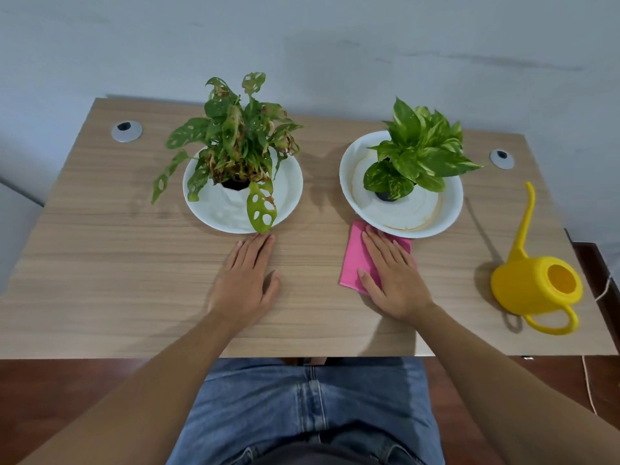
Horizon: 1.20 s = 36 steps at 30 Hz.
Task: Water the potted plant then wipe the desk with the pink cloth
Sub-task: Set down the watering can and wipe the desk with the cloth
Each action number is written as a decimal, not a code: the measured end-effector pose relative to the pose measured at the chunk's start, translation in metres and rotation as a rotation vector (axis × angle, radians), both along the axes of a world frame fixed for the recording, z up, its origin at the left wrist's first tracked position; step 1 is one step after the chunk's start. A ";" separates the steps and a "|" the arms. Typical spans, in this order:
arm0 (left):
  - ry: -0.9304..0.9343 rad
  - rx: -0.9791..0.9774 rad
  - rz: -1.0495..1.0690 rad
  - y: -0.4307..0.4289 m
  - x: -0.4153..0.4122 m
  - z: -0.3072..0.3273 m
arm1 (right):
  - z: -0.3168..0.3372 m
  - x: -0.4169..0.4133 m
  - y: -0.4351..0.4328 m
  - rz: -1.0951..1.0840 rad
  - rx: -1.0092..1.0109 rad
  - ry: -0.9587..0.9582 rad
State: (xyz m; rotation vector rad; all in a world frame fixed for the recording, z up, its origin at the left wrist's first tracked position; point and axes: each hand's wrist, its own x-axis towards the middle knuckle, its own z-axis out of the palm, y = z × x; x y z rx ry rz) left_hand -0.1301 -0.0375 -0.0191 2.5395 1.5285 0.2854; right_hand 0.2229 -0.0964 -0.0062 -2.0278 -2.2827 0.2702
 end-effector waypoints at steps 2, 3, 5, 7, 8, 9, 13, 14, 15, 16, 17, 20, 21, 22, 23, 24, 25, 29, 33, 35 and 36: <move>-0.012 -0.001 0.002 0.000 0.000 0.000 | 0.000 -0.011 0.015 0.023 0.013 0.012; -0.018 -0.004 0.004 0.000 0.000 0.000 | 0.000 -0.018 0.026 0.037 0.019 0.017; -0.029 -0.011 0.004 0.000 0.000 0.001 | 0.001 -0.034 0.049 0.052 0.020 0.037; -0.042 -0.023 0.004 0.000 -0.001 0.002 | 0.002 -0.054 0.075 0.043 0.004 0.062; -0.049 -0.030 0.003 0.001 -0.002 0.003 | 0.002 -0.063 0.088 0.036 -0.009 0.068; -0.057 -0.035 0.002 0.001 -0.002 0.004 | 0.002 -0.073 0.100 0.031 -0.020 0.069; -0.073 -0.053 -0.003 0.001 -0.003 0.004 | 0.004 -0.097 0.124 0.012 -0.050 0.083; -0.074 -0.057 -0.003 0.002 -0.004 0.003 | 0.005 -0.099 0.123 0.016 -0.043 0.087; -0.076 -0.060 -0.002 0.001 -0.004 0.003 | 0.005 -0.098 0.119 0.021 -0.030 0.091; -0.076 -0.061 -0.002 0.001 -0.004 0.003 | 0.005 -0.096 0.113 0.022 -0.017 0.094; -0.078 -0.059 -0.003 0.002 -0.005 0.003 | 0.005 -0.093 0.106 0.018 -0.008 0.097; -0.073 -0.055 -0.014 0.001 -0.005 0.003 | 0.004 -0.076 0.076 -0.012 0.004 0.090; -0.066 -0.054 -0.015 0.000 -0.005 0.003 | 0.003 -0.067 0.065 -0.018 0.010 0.087; -0.059 -0.053 -0.014 0.000 -0.005 0.003 | 0.002 -0.058 0.054 -0.019 0.016 0.084; -0.052 -0.053 -0.012 0.000 -0.005 0.002 | 0.001 -0.046 0.044 -0.017 0.015 0.082; -0.046 -0.051 -0.014 0.001 -0.005 0.002 | 0.001 -0.034 0.033 -0.022 0.010 0.078; -0.039 -0.049 -0.016 0.000 -0.005 0.002 | 0.001 -0.022 0.021 -0.036 0.004 0.074; -0.019 -0.033 -0.022 0.001 -0.004 0.003 | 0.007 0.024 -0.019 -0.106 0.027 0.048; -0.007 -0.021 -0.012 0.000 -0.002 0.003 | 0.009 0.033 -0.027 -0.145 0.026 0.016; -0.011 -0.015 -0.008 -0.001 -0.002 0.004 | 0.008 0.029 -0.027 -0.160 0.040 -0.008; -0.015 -0.012 -0.005 -0.001 -0.001 0.004 | 0.008 0.027 -0.027 -0.163 0.048 -0.018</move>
